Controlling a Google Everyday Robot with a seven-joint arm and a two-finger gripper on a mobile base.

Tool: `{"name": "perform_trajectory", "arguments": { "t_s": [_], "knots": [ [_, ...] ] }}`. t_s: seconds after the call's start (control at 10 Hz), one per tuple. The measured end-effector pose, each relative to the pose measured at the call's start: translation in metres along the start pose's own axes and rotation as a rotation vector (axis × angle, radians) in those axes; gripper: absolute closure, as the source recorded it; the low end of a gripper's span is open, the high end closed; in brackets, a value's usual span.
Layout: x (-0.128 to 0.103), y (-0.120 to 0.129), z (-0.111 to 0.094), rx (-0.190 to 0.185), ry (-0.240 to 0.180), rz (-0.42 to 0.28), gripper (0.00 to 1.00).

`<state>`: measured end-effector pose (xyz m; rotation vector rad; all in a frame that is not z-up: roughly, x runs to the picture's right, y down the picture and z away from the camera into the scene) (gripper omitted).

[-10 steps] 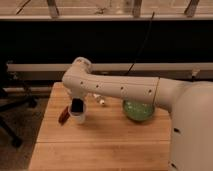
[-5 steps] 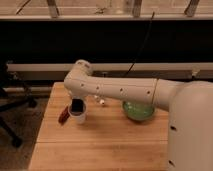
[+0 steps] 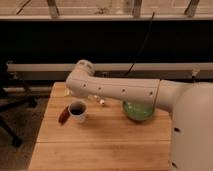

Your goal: Place the eraser in the ceramic cup

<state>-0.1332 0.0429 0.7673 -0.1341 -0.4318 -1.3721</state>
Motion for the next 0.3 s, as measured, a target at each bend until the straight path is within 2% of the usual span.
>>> {"name": "perform_trajectory", "arguments": {
  "t_s": [0.2, 0.3],
  "knots": [
    [0.0043, 0.0015, -0.0062, 0.001, 0.005, 0.003, 0.20],
    [0.0018, -0.0021, -0.0010, -0.001, -0.003, -0.004, 0.20]
  ]
}}
